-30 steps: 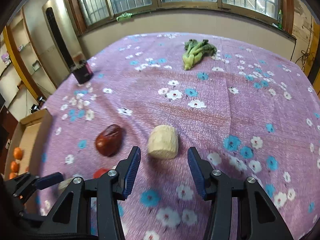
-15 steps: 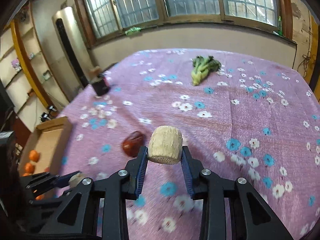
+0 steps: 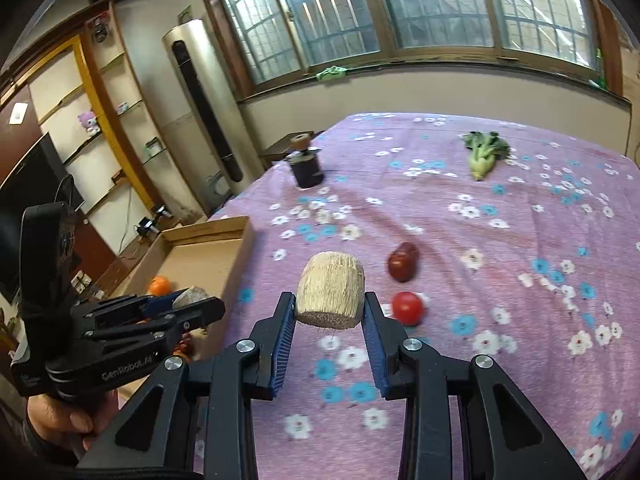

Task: Organize fruits
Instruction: 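Grasp a pale wooden block with the left tool while the right tool grasps another, then carry both wooden blocks into the cardboard tray and open both tools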

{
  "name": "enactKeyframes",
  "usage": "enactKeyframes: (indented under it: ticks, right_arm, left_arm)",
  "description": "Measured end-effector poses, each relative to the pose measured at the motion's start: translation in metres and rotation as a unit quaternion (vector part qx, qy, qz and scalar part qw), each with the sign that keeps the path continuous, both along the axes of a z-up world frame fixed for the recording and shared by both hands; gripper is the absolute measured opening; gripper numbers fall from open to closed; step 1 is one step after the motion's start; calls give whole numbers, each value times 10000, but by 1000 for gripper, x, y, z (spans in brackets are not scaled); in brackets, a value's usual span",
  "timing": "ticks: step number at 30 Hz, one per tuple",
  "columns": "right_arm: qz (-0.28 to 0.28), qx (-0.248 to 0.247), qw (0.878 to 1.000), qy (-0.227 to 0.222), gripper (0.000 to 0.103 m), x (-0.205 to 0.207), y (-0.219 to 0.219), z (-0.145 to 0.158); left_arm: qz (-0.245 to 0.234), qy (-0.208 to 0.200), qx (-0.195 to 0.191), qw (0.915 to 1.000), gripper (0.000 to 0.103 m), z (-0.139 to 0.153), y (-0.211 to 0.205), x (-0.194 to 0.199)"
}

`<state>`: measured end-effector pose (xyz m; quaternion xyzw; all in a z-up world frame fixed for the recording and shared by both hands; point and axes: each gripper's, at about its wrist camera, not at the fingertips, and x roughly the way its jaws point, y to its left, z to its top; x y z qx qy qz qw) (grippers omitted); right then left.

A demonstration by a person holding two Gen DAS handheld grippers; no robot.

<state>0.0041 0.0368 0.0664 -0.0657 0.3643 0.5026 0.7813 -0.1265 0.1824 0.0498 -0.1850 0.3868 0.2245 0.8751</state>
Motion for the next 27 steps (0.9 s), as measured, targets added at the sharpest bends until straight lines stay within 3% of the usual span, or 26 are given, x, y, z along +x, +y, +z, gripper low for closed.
enactKeyframes:
  ticks: [18, 27]
  right_arm:
    - [560, 36, 9984, -50, 34, -56, 46, 9]
    - [836, 5, 9965, -36, 34, -81, 71, 6]
  left_arm:
    - [744, 55, 529, 9958, 31, 12, 37, -55]
    - [1000, 30, 549, 9935, 31, 12, 58, -77]
